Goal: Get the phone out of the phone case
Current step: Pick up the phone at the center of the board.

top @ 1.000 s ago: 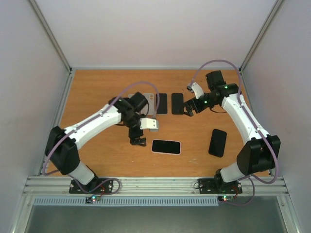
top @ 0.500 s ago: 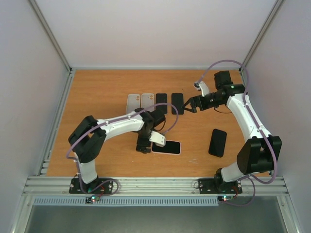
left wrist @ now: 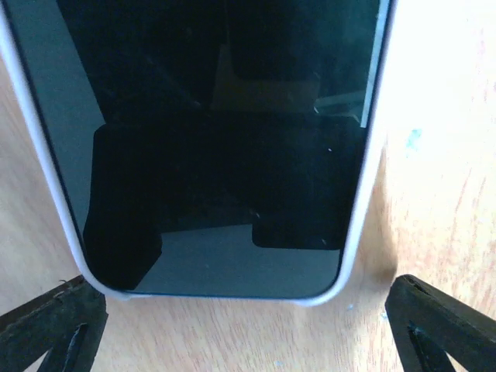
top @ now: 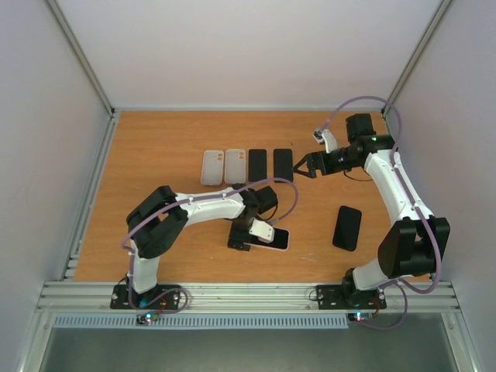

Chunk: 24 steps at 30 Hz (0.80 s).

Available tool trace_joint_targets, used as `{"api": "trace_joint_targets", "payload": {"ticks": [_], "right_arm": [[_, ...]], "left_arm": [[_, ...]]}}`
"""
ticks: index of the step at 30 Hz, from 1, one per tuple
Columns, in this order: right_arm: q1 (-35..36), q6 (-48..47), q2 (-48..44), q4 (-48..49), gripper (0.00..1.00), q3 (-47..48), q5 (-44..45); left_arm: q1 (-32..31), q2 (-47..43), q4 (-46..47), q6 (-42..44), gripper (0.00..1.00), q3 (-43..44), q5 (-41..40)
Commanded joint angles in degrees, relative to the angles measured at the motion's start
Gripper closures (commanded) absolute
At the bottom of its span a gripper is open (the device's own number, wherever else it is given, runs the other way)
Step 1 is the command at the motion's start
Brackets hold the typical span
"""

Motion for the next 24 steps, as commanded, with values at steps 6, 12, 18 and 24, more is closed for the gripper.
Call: {"api": "trace_joint_targets", "payload": {"ticks": [6,12,18,24], "right_arm": [[-1.04,1.14,-0.96,1.05,0.01,-0.52,-1.6],[-1.12,1.31,-0.7,1.03,0.01,-0.39,-2.0],[-1.73,1.93,-0.9,1.58,0.02,-0.54,-2.42],[-2.39,4.3,-1.73,3.83,0.02,-0.4,-1.82]], "left_arm": [[-3.13,4.21,3.99,-2.28,0.04,4.28,0.77],[-3.23,6.63,3.89,-1.79,0.04,7.92,2.2],[-4.0,8.25,3.03,-1.99,0.16,10.06,4.27],[-4.02,7.34,4.72,-4.87,0.3,9.65,2.79]]}}
